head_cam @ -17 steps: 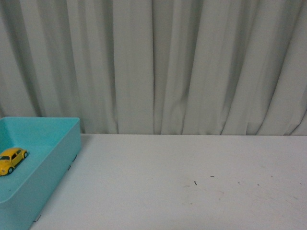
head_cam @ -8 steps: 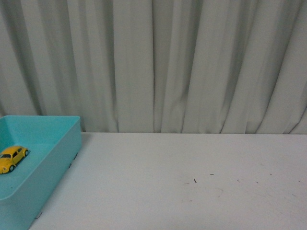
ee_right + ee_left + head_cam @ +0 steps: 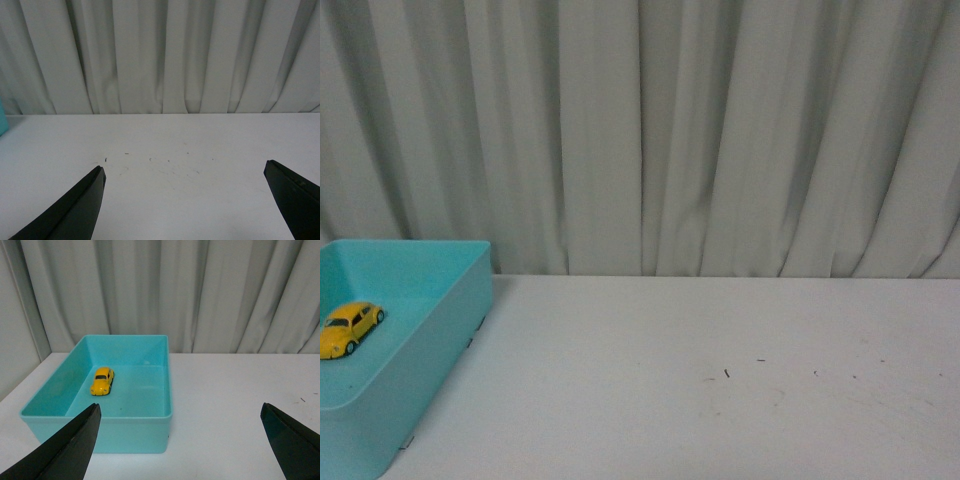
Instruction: Wind up and store yellow beetle toy
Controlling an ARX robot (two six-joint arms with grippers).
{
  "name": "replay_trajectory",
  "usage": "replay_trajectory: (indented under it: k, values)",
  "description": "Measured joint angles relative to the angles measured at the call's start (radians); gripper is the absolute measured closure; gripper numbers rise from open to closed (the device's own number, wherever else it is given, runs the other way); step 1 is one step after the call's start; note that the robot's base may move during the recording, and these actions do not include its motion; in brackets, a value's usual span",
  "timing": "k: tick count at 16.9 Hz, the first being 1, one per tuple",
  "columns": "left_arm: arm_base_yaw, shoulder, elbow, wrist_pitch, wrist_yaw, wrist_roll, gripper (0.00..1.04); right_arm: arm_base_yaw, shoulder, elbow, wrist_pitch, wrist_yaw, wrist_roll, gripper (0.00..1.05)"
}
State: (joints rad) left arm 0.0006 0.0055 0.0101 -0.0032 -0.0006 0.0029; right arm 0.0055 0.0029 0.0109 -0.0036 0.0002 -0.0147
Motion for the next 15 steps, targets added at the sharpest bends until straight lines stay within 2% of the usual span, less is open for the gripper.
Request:
replay_trajectory:
  k: [15]
  values:
    - [0.0, 0.0, 0.0, 0.0, 0.0, 0.0, 0.07, 0.0, 0.0, 0.0, 0.0, 0.0, 0.0, 0.07]
